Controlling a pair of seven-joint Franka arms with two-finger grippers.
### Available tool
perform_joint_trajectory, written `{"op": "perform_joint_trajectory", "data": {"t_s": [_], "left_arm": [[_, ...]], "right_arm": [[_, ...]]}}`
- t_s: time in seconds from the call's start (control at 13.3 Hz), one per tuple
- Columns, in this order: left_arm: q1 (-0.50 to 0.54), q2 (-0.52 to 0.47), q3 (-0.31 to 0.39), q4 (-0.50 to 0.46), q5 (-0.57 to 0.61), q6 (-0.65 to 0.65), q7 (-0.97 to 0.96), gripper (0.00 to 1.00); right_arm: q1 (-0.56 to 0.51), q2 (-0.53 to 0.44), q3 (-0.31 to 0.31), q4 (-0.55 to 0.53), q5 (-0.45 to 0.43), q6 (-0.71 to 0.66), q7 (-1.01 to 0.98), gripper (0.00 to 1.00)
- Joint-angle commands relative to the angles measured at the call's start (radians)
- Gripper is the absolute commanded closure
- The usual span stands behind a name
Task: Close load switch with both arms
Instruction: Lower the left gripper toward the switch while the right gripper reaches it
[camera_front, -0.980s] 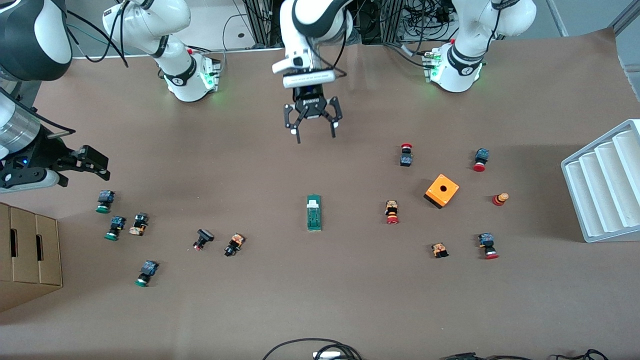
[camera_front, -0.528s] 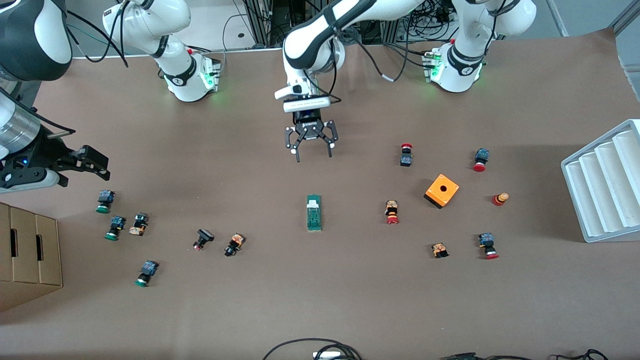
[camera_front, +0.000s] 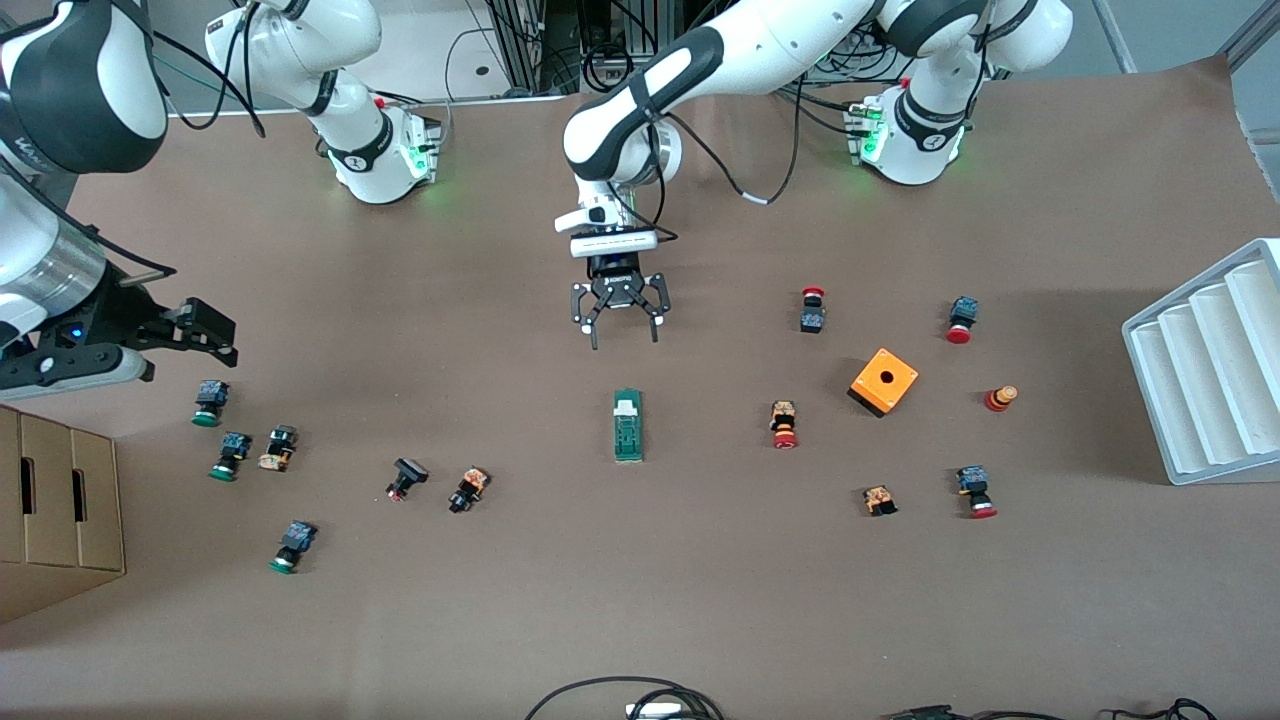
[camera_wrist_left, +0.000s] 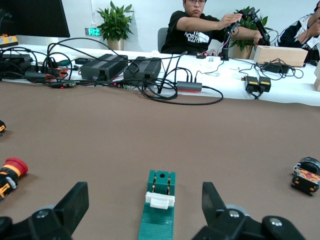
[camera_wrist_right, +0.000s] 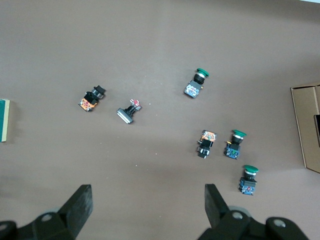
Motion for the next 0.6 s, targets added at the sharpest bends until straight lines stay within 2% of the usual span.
{"op": "perform_joint_trajectory", "data": {"t_s": [0.0,0.23,0.38,0.53], "left_arm": [[0.001,0.078,-0.012,0.086,0.036,-0.033,-0.008,0.0],[0.003,0.14,-0.012,0.101,0.102,-0.056,-0.02,0.0],[0.003,0.208,-0.012,0.155,0.176,-0.076,-0.066,0.0],[0.003,0.246,-0.011,0.163,0.225,-0.094,-0.094,0.0]], "right_arm": [[0.012,0.069,-0.002,0.007,-0.015,-0.002,-0.003,0.0],[0.062,0.073,-0.002,0.008,-0.026,0.004,-0.012,0.0],[0.074,0.076,-0.002,0.021,-0.01,0.004,0.014,0.0],[0.081,0.109,-0.002,0.063,0.083,0.004,0.108,0.0]]}}
